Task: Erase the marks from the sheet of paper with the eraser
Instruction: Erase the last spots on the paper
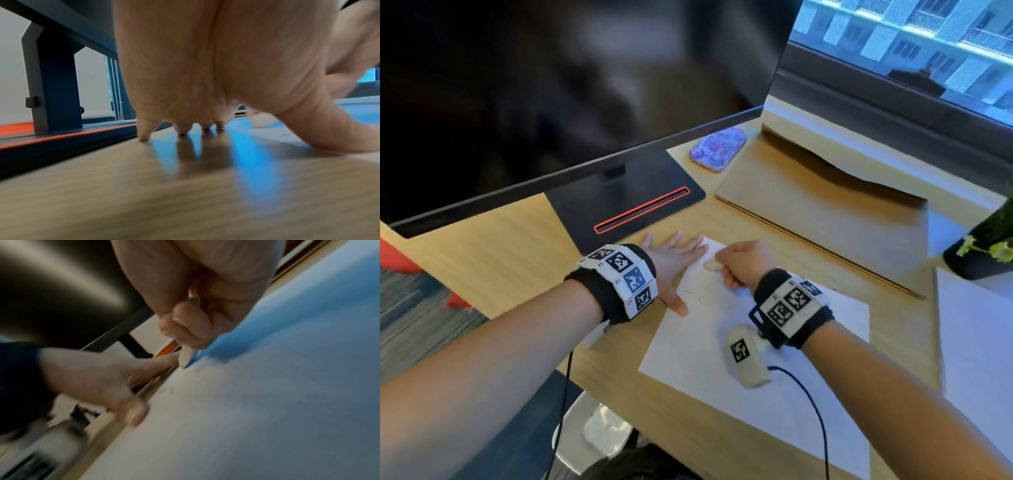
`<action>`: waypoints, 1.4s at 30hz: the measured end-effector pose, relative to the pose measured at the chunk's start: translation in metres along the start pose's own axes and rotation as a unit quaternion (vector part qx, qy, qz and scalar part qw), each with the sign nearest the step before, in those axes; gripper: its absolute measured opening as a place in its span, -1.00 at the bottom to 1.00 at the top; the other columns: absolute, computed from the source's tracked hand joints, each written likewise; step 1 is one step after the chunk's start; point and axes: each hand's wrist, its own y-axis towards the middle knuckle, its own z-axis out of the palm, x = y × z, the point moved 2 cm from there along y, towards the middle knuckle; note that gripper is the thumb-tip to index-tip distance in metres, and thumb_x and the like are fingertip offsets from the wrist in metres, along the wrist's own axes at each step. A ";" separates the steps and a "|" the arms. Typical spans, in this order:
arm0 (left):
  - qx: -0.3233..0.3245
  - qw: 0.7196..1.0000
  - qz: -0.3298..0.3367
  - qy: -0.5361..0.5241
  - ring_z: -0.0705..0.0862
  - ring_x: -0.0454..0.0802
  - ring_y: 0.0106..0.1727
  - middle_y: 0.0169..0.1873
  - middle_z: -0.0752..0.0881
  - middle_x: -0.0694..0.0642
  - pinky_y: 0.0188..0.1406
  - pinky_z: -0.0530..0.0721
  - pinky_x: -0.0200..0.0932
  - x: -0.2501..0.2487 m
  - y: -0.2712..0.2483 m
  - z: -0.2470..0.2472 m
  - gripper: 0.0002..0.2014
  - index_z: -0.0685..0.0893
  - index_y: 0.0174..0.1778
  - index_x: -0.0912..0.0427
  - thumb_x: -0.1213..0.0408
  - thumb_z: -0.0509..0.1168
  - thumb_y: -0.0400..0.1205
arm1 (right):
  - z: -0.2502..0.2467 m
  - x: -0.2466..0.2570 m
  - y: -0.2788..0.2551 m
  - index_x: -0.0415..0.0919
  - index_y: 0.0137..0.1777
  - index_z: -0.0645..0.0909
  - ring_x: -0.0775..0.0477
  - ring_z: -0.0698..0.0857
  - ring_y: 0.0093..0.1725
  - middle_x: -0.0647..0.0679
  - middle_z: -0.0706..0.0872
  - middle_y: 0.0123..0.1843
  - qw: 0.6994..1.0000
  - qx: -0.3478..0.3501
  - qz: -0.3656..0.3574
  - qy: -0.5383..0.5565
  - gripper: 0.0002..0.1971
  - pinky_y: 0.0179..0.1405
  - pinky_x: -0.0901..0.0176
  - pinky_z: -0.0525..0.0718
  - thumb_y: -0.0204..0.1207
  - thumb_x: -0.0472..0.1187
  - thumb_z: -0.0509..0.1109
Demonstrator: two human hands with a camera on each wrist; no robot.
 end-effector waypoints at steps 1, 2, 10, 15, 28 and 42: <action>0.000 1.000 0.001 0.002 -0.38 0.04 0.63 0.60 -0.42 -0.12 0.53 -0.23 0.44 0.000 0.000 0.000 0.19 -0.38 0.62 -0.04 -0.17 0.45 0.42 | 0.000 -0.002 -0.003 -0.30 -0.14 0.67 0.03 0.51 -0.62 -0.11 0.59 -0.54 1.000 0.005 0.001 0.004 -0.87 -0.51 0.21 0.57 0.58 -0.26 0.34; 0.001 1.000 0.001 0.003 -0.39 0.05 0.63 0.60 -0.42 -0.12 0.53 -0.23 0.45 0.000 0.001 0.000 0.19 -0.38 0.62 -0.04 -0.17 0.45 0.41 | 0.001 -0.007 -0.010 -0.29 -0.12 0.67 0.04 0.50 -0.66 -0.09 0.58 -0.56 1.000 0.027 0.001 -0.012 -0.87 -0.56 0.23 0.53 0.58 -0.25 0.34; -0.005 1.000 0.003 0.007 -0.38 0.06 0.63 0.60 -0.43 -0.11 0.52 -0.22 0.46 0.001 0.004 0.002 0.18 -0.39 0.62 -0.03 -0.18 0.43 0.43 | 0.003 0.000 -0.005 -0.39 -0.08 0.68 -0.02 0.50 -0.56 -0.15 0.60 -0.47 0.998 0.043 0.019 -0.050 -0.85 -0.45 0.19 0.53 0.55 -0.27 0.37; -0.016 1.000 0.005 0.006 -0.38 0.04 0.63 0.60 -0.42 -0.13 0.51 -0.23 0.44 0.001 0.004 0.003 0.19 -0.38 0.62 -0.03 -0.19 0.44 0.41 | 0.003 -0.012 -0.024 -0.35 -0.04 0.68 0.03 0.48 -0.65 -0.11 0.59 -0.51 0.995 0.064 0.004 -0.077 -0.84 -0.63 0.27 0.48 0.55 -0.24 0.36; -0.072 0.993 0.097 0.019 -0.33 0.05 0.65 0.63 -0.35 -0.01 0.55 -0.20 0.35 -0.070 -0.015 -0.007 -0.14 -0.27 0.65 0.10 -0.21 0.08 0.64 | -0.054 -0.083 -0.052 -0.28 0.09 0.55 -0.08 0.58 -0.35 -0.17 0.61 -0.25 0.913 -0.090 0.030 0.396 -0.84 -0.34 0.15 0.56 0.70 -0.28 0.15; -0.006 0.989 -0.118 0.093 -0.40 0.05 0.62 0.57 -0.48 0.14 0.55 -0.36 0.18 -0.032 -0.016 0.022 -0.07 -0.46 0.57 0.23 -0.40 -0.23 0.58 | -0.060 -0.105 -0.051 -0.38 -0.02 0.53 -0.17 0.78 -0.38 -0.25 0.62 -0.29 0.888 -0.057 0.039 0.455 -0.80 -0.32 0.10 0.78 0.71 -0.30 0.11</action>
